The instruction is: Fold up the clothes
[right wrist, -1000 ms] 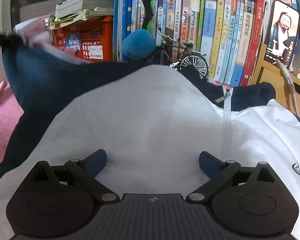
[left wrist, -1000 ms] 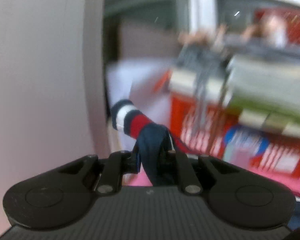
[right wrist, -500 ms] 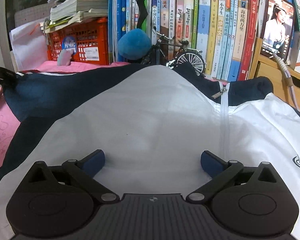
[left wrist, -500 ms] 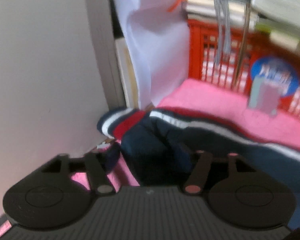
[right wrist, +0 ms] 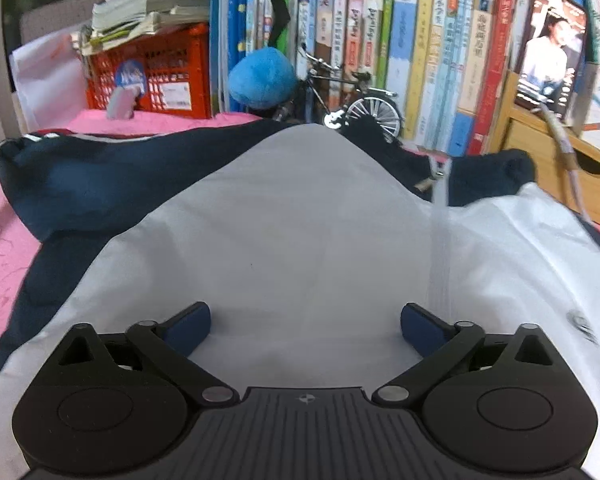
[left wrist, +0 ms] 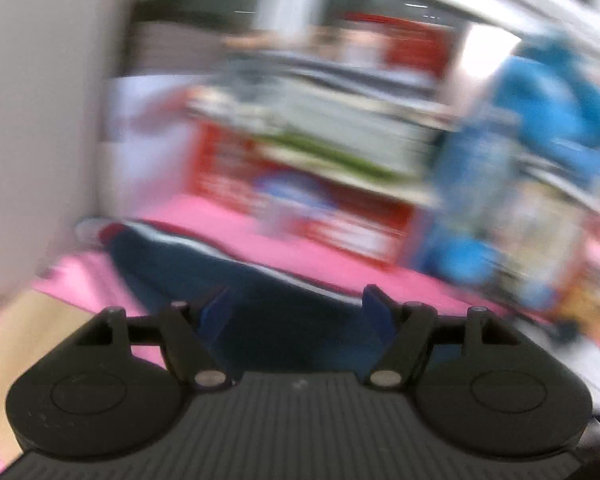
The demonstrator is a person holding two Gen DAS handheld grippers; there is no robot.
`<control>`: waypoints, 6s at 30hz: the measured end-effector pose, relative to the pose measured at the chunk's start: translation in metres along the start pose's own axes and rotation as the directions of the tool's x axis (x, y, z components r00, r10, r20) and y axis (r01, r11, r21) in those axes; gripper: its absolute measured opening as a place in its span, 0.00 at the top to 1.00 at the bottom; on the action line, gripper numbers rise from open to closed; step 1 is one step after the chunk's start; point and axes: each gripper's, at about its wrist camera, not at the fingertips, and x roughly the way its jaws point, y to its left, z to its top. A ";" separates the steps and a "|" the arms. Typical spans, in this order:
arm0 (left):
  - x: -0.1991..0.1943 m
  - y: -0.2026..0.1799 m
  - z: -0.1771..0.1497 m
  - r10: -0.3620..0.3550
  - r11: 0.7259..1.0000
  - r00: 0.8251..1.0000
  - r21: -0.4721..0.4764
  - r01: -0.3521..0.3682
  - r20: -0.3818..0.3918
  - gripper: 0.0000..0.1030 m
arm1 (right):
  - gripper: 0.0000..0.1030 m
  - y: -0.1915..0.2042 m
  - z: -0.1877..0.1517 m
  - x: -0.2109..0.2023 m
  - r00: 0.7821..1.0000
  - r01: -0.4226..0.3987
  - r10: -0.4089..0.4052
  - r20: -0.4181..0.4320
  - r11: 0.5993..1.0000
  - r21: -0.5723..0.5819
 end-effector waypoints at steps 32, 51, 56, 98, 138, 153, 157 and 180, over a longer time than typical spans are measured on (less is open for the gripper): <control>-0.164 -0.053 -0.199 -0.161 0.980 0.965 0.084 0.181 -0.206 0.25 | 0.03 -0.057 -0.301 -0.364 0.969 0.234 -0.243 0.037 0.959 0.157; -0.174 -0.068 -0.218 -0.153 0.940 0.962 0.268 0.212 -0.227 0.82 | 0.54 -0.022 -0.278 -0.301 0.978 0.151 -0.171 0.117 0.975 0.161; -0.188 -0.050 -0.205 -0.178 0.939 0.962 0.257 0.229 -0.208 0.74 | 0.60 -0.040 -0.294 -0.315 0.996 0.087 -0.091 0.016 0.980 0.182; -0.052 -0.175 -0.198 -0.236 0.855 0.949 0.421 0.304 -0.208 0.39 | 0.34 -0.415 -0.162 -0.267 0.551 0.755 -0.831 -0.072 0.460 0.468; -0.197 -0.123 -0.263 -0.330 0.646 0.943 0.718 0.260 -0.044 0.22 | 0.07 0.072 -0.226 -0.312 0.868 0.325 -0.189 0.459 0.916 -0.237; -0.177 -0.090 -0.217 0.005 0.765 0.953 0.613 -0.198 0.302 0.22 | 0.36 0.014 -0.273 -0.294 0.756 0.634 -0.524 0.391 0.735 -0.241; -0.230 -0.088 -0.183 -0.112 0.765 0.939 0.631 -0.127 0.325 0.22 | 0.44 -0.006 -0.250 -0.353 0.738 0.589 -0.502 0.450 0.805 -0.069; -0.211 -0.007 -0.211 -0.469 0.742 0.837 0.389 0.547 -0.282 0.18 | 0.18 -0.046 -0.313 -0.368 0.984 -0.079 0.064 0.166 0.994 0.081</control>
